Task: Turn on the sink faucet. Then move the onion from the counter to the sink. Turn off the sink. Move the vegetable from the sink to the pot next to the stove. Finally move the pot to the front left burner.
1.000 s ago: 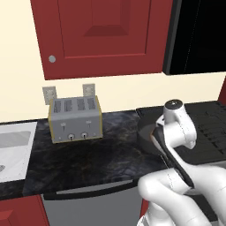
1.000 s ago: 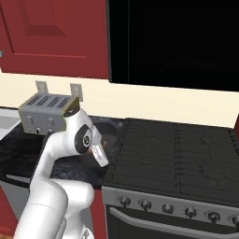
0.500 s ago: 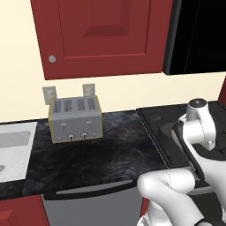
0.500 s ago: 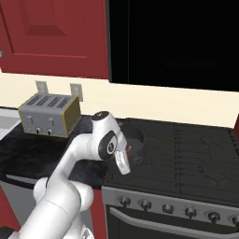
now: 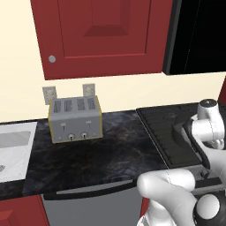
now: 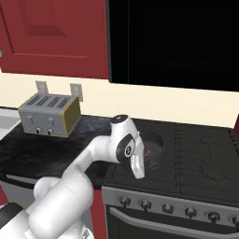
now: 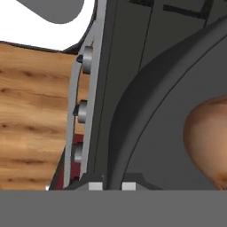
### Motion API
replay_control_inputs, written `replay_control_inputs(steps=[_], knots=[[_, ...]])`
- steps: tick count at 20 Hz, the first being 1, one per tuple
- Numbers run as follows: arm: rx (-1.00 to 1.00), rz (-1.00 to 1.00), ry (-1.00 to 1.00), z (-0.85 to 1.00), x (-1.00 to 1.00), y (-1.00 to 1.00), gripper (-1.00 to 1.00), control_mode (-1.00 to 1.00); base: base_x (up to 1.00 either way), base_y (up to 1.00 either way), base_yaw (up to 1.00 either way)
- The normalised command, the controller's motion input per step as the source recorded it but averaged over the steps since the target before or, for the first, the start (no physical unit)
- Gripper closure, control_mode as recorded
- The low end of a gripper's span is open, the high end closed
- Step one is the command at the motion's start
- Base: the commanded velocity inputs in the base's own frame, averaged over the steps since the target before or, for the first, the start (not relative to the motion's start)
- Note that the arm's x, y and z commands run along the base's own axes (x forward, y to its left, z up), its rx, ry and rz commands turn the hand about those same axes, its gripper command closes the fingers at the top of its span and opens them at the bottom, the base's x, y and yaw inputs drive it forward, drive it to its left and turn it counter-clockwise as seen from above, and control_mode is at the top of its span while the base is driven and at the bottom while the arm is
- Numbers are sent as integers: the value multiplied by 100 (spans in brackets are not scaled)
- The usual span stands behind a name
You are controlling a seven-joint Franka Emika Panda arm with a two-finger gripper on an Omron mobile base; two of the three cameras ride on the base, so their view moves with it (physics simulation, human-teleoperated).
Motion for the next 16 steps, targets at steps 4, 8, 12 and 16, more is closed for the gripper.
replay_control_inputs(steps=[4, 8, 12, 16], knots=[[0, -11, 1, -16, 23, -23, 100, -100, 0, 0, 0], [0, -6, 2, -13, 19, -16, 100, -100, 0, 0, 0], [1, 0, 1, -9, 15, 0, 100, -100, 0, 0, 0], [0, 0, 0, -11, 7, 0, 100, -100, 0, 0, 0]])
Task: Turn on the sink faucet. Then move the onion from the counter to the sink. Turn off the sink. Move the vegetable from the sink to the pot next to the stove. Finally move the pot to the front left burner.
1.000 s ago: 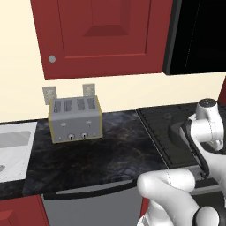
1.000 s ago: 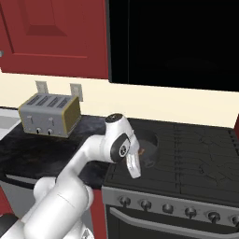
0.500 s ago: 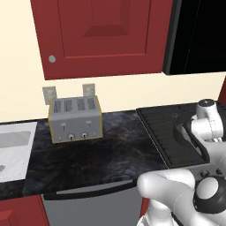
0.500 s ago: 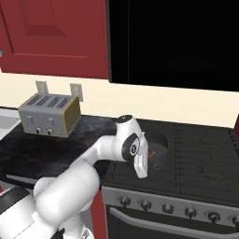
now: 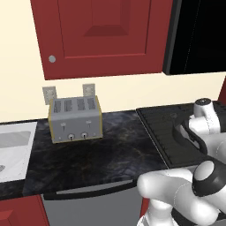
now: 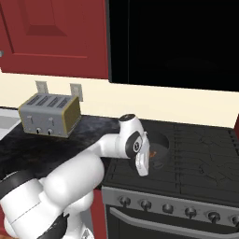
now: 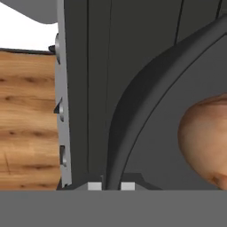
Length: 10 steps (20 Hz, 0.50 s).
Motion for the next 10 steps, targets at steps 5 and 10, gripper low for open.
replay_control_inputs(steps=[5, 10], knots=[[0, 0, 0, -13, 0, 0, 100, -100, 0, 0, 0], [0, 0, 0, -12, 0, 0, 100, -100, 0, 0, 0]])
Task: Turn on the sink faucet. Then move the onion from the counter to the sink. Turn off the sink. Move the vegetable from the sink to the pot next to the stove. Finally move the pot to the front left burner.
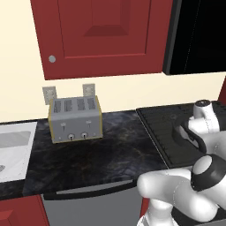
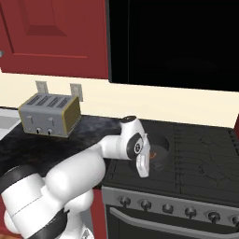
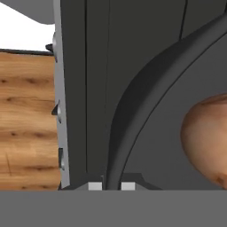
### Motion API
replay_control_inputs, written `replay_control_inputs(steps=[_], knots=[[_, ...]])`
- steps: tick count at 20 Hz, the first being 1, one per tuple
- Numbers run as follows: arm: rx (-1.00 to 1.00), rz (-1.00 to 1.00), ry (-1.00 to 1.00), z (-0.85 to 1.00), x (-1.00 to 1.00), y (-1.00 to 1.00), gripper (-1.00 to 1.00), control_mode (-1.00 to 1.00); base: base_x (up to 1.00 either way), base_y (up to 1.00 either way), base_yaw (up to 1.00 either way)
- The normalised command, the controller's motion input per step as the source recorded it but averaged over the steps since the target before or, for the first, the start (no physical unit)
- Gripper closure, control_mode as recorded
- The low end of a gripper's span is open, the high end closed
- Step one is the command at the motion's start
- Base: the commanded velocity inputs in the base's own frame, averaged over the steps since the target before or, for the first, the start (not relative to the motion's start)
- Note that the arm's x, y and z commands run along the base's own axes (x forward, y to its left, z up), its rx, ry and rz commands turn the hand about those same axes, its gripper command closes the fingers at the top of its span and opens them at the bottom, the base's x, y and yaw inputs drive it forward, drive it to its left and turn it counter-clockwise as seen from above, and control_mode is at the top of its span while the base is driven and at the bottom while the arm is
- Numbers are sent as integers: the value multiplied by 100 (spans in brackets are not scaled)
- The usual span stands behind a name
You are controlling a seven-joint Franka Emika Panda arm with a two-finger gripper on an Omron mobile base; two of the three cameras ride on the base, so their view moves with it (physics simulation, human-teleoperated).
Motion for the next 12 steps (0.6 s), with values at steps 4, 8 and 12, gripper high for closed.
replay_control_inputs(steps=[4, 8, 12], knots=[[0, 0, 3, -13, 2, 0, 100, -100, 0, 0, 0], [0, 0, 2, -11, 7, 0, 100, -100, 0, 0, 0], [0, 0, 0, -11, 2, 3, 100, -100, 0, 0, 0]])
